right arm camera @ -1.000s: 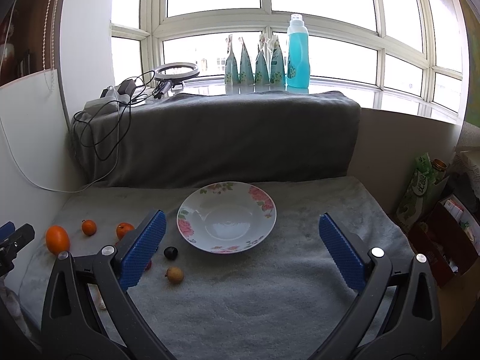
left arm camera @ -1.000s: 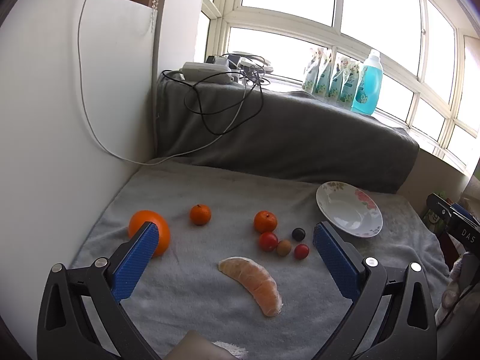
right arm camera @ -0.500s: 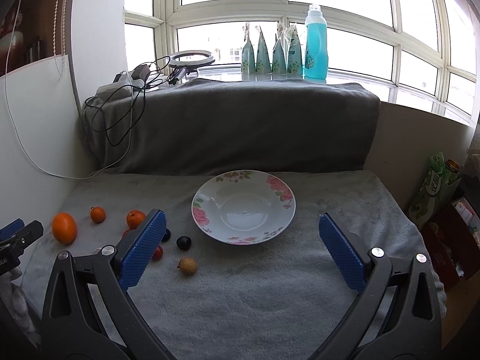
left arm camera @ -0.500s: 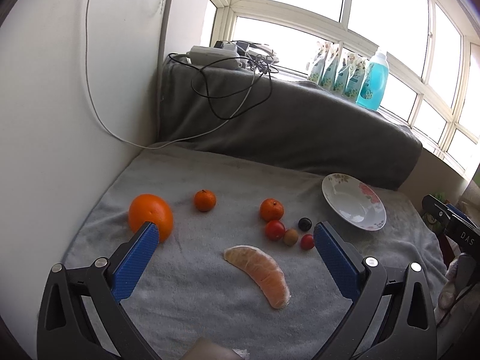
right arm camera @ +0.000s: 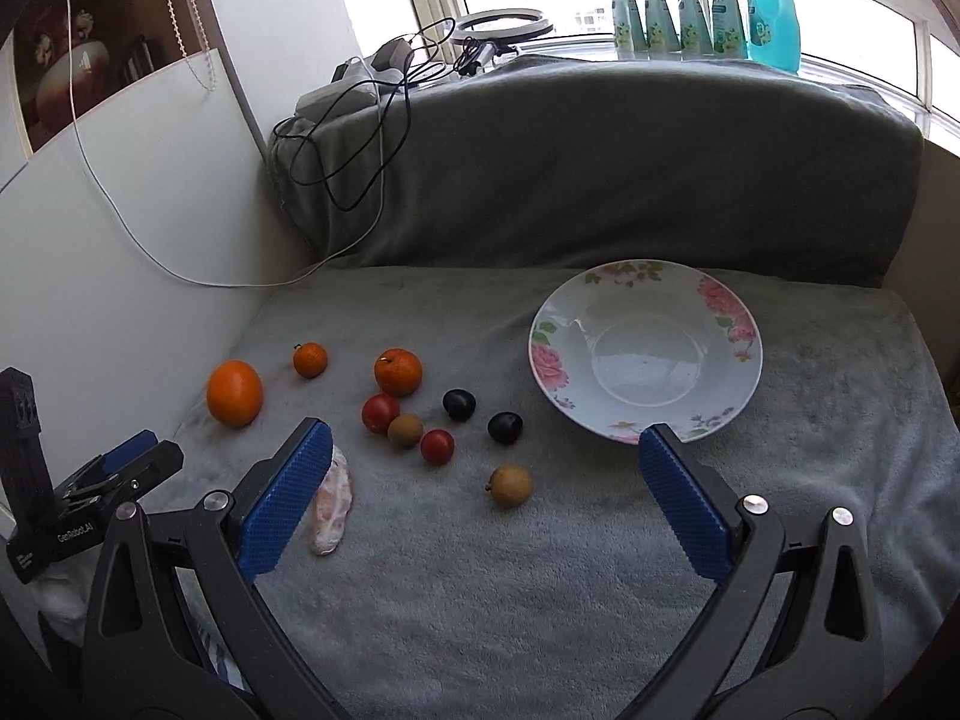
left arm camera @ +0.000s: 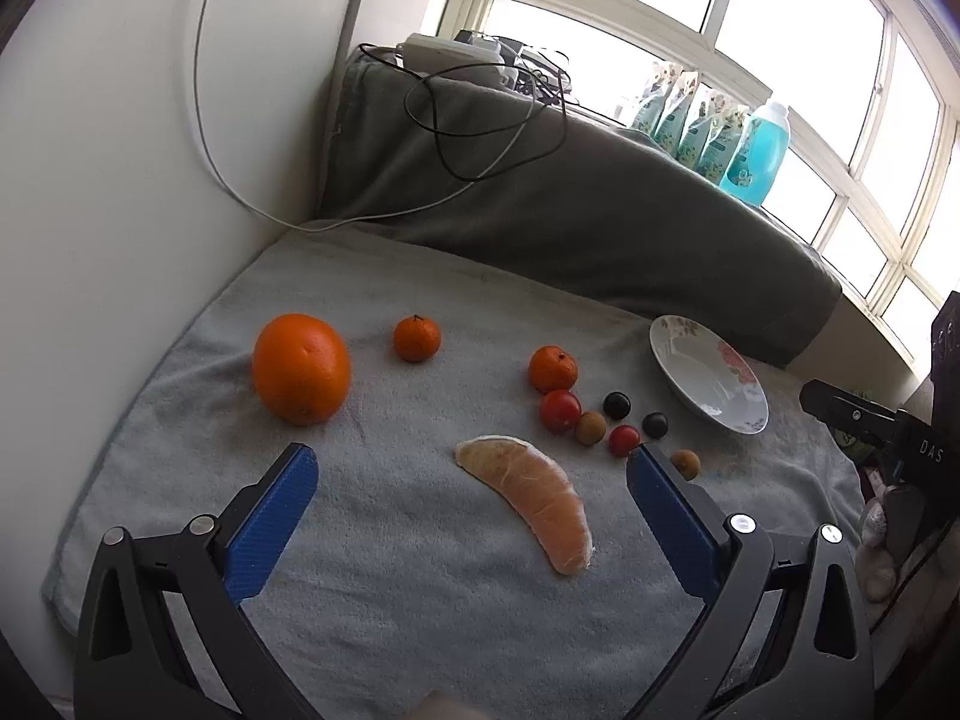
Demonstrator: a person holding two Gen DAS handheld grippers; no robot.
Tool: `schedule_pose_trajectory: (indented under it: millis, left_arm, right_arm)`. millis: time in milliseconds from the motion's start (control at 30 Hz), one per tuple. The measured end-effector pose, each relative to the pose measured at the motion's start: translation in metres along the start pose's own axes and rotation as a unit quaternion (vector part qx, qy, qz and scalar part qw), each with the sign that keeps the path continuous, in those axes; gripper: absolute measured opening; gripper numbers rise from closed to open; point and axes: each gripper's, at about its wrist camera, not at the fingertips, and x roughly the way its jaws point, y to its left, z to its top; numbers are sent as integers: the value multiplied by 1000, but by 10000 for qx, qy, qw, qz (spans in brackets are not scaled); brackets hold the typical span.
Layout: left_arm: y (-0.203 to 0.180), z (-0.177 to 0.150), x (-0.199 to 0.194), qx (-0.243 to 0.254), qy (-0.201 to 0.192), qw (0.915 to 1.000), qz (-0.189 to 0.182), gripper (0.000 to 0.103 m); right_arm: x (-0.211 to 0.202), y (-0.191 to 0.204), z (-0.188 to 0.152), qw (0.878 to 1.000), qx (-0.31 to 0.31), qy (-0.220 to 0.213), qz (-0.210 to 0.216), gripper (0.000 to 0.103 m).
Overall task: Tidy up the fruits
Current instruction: 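Move the right tool to the peeled grapefruit segment and close on it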
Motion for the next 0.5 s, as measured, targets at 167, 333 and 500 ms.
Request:
schedule_pose_trajectory:
  millis: [167,333,500]
  left_arm:
    - [0,-10,7,-83,255,9991,-320,98]
    - [-3,-16,15,-134,464,9971,-596,91]
    - [-4,-21,25,-269,733,9920,-989,81]
  right_arm:
    - [25,10,5,9966,-5,529,639,103]
    - [46,22,9,9891,-77,986,1092,90]
    - [70,36,8,9785,-96,1419,1496,78]
